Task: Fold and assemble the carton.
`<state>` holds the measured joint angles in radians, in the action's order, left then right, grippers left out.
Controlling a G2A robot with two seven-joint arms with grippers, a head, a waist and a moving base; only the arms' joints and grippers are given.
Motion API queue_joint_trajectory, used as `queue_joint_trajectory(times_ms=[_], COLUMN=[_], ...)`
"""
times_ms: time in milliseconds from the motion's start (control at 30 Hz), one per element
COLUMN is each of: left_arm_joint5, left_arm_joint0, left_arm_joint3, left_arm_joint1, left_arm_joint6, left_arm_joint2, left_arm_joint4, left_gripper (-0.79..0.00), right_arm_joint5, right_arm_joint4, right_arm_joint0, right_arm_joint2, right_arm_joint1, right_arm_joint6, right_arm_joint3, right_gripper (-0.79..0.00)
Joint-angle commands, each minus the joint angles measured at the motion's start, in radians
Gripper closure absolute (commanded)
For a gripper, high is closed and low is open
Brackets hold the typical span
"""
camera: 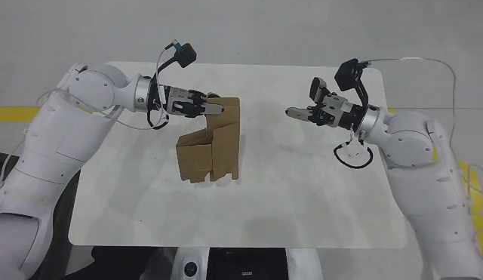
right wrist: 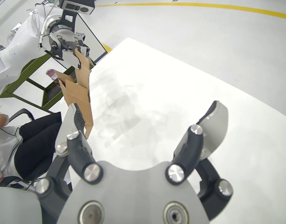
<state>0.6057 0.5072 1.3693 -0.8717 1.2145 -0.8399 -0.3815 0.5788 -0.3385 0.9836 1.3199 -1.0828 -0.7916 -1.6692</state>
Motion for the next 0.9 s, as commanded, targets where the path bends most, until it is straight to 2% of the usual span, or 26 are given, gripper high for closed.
queue_joint_trajectory(times_ms=[0, 200, 500, 533, 567, 633, 667, 733, 767, 867], left_arm_joint5=[0.001, -0.006, -0.010, -0.008, -0.005, 0.002, 0.006, 0.014, 0.018, 0.025], left_arm_joint0=[0.001, -0.005, -0.024, -0.025, -0.026, -0.028, -0.029, -0.033, -0.034, -0.038], left_arm_joint3=[0.006, 0.014, 0.014, 0.013, 0.011, 0.004, 0.001, -0.004, -0.007, -0.014], left_arm_joint1=[0.002, 0.002, -0.008, -0.009, -0.010, -0.012, -0.013, -0.015, -0.016, -0.020], left_arm_joint6=[-0.001, 0.006, 0.010, 0.008, 0.004, -0.002, -0.006, -0.014, -0.018, -0.025], left_arm_joint2=[0.003, 0.012, 0.038, 0.041, 0.044, 0.047, 0.049, 0.051, 0.053, 0.058], left_arm_joint4=[-0.006, -0.071, -0.160, -0.163, -0.167, -0.172, -0.172, -0.169, -0.166, -0.160], left_gripper=[0.000, 0.000, 0.000, 0.000, 0.000, 0.000, 0.000, 0.000, 0.000, 0.000], right_arm_joint5=[0.023, 0.133, 0.247, 0.255, 0.261, 0.267, 0.269, 0.273, 0.271, 0.273], right_arm_joint4=[0.041, 0.171, 0.333, 0.346, 0.356, 0.370, 0.376, 0.389, 0.395, 0.409], right_arm_joint0=[-0.032, -0.131, -0.254, -0.265, -0.275, -0.291, -0.297, -0.309, -0.315, -0.331], right_arm_joint2=[-0.043, -0.181, -0.366, -0.380, -0.393, -0.413, -0.423, -0.444, -0.454, -0.477], right_arm_joint1=[-0.004, -0.022, -0.061, -0.065, -0.068, -0.073, -0.076, -0.080, -0.082, -0.088], right_arm_joint6=[-0.032, -0.110, -0.154, -0.156, -0.159, -0.164, -0.167, -0.176, -0.179, -0.177], right_arm_joint3=[0.028, 0.127, 0.243, 0.253, 0.264, 0.283, 0.290, 0.301, 0.304, 0.321], right_gripper=[-0.785, -0.785, -0.785, -0.757, -0.659, -0.600, -0.542, -0.499, -0.391, -0.336])
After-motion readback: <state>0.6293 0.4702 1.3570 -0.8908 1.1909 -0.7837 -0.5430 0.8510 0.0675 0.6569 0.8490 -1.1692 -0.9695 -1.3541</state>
